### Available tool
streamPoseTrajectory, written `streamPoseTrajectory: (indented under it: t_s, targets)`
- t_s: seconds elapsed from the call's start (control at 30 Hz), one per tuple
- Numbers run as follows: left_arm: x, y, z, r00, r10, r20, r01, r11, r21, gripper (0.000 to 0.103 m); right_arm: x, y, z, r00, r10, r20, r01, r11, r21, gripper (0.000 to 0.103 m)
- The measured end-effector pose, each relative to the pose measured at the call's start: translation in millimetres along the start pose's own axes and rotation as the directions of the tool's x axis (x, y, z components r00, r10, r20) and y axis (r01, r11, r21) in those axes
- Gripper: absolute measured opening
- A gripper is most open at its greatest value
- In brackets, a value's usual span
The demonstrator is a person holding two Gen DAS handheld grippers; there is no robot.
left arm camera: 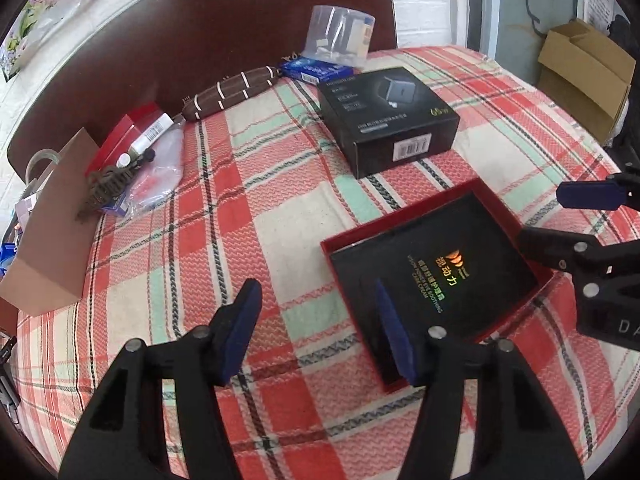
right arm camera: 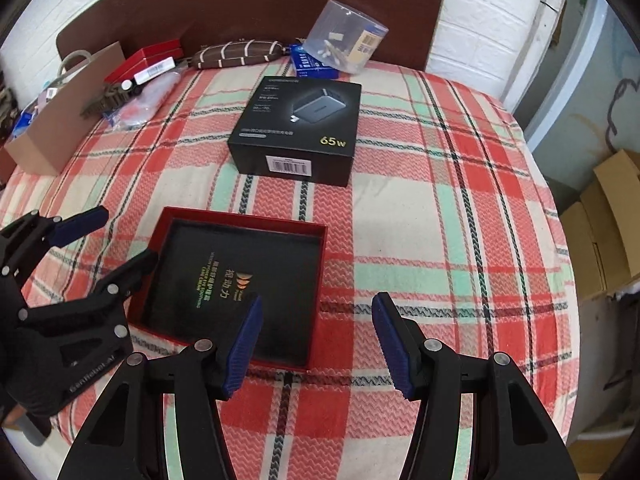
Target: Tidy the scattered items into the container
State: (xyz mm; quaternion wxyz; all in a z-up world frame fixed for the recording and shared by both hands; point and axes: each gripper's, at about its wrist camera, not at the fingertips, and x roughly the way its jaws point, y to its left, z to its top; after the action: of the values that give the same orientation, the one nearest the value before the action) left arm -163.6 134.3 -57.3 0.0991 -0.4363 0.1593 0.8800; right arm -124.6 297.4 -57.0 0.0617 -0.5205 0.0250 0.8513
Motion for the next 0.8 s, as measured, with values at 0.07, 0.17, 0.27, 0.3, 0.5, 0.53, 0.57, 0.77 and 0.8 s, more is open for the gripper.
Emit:
streamPoseTrajectory:
  t_s: [0.07, 0.17, 0.27, 0.3, 0.5, 0.53, 0.57, 0.77, 0.8]
  targets:
    - [7, -4, 0, 1.0, 0.012, -0.02, -0.012, 1.0, 0.004, 0.059, 7, -1, -2, 1.0, -0.003, -0.014, 0.003, 1.0, 0.014, 0.058]
    - [16, -7, -3, 0.999, 0.005, -0.046, -0.006, 1.0, -0.024, 0.058, 15, 0, -3, 0.999, -0.001, -0.035, 0.001, 1.0, 0.012, 0.029]
    - [17, -9, -1, 0.998, -0.03, -0.046, 0.028, 0.999, -0.045, 0.036, 25, 4, -5, 0.997, 0.013, -0.076, -0.013, 1.0, -0.003, 0.006]
    - [17, -11, 0, 0.998, -0.033, -0.049, 0.031, 0.999, -0.042, 0.024, 27, 7, -6, 0.997, 0.004, -0.08, -0.005, 1.0, -0.011, 0.005]
    - [16, -4, -1, 0.999, -0.013, -0.038, 0.011, 0.999, -0.041, 0.008, 17, 5, -4, 0.999, 0.007, -0.035, -0.006, 1.0, 0.009, 0.004]
    - [14, 0, -1, 0.999, -0.025, -0.037, 0.023, 0.998, -0.054, 0.008, 15, 5, -2, 1.0, 0.009, -0.029, -0.009, 1.0, 0.011, 0.004]
    - [13, 2, 1, 0.999, -0.027, -0.032, 0.025, 0.998, -0.06, 0.008, 11, 7, 0, 1.0, 0.005, -0.019, -0.005, 1.0, 0.004, 0.004]
    - [-16, 26, 15, 0.999, 0.003, 0.038, 0.0, 0.997, -0.082, 0.008, -17, 30, 20, 0.999, -0.008, 0.05, 0.009, 1.0, -0.03, 0.004]
    - [-22, 34, 17, 0.999, 0.007, 0.051, -0.003, 0.996, -0.09, 0.008, -21, 34, 25, 0.998, -0.003, 0.062, 0.005, 0.999, -0.031, 0.004]
